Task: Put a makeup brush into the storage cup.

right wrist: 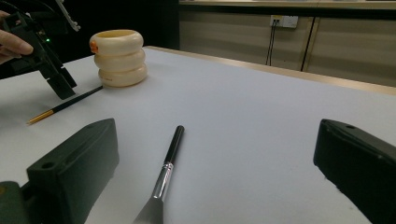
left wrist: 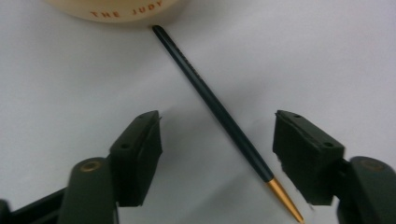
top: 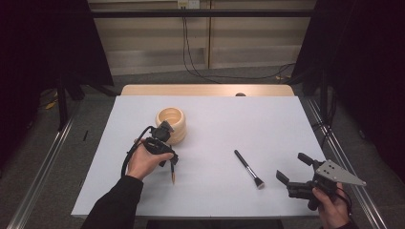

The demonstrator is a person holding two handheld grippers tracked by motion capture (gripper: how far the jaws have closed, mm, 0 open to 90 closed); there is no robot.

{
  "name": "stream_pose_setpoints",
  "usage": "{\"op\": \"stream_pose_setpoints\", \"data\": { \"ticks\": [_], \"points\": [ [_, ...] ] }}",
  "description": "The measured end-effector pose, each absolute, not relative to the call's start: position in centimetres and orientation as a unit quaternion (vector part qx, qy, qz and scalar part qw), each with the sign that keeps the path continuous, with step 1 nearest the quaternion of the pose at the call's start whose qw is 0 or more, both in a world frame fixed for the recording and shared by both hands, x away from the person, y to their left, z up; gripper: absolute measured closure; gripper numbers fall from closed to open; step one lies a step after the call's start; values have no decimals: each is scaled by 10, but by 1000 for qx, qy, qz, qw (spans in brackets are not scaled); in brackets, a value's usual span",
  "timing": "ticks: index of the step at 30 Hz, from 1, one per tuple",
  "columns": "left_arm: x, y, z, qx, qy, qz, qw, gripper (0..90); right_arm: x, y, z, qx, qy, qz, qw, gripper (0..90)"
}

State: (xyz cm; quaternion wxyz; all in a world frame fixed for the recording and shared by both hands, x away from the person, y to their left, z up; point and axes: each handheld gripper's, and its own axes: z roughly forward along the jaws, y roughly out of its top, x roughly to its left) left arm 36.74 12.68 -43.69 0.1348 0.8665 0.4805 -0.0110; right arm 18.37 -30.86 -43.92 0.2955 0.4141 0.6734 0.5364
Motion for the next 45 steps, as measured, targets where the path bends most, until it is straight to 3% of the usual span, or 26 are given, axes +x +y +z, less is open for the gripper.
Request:
{"op": "stream_pose_setpoints", "data": {
  "ticks": [17, 21, 24, 28, 33, 45],
  "points": [
    [359, 120, -443, 866, 487, -7, 113, 567, 184, -308, -440, 414, 674, 536, 295, 0],
    [360, 122, -443, 862, 495, 1, 109, 689, 183, -308, -440, 414, 674, 536, 294, 0],
    [361, 122, -444, 861, 498, 1, 107, 702, 183, -308, -440, 415, 674, 536, 293, 0],
    [361, 122, -444, 864, 494, 11, 98, 782, 184, -308, -440, 416, 672, 537, 295, 0],
    [362, 126, -445, 864, 493, 10, 102, 827, 183, -308, -440, 415, 674, 537, 292, 0],
    [365, 129, -445, 863, 493, -7, 110, 839, 183, -308, -440, 415, 675, 537, 290, 0]
  ]
}}
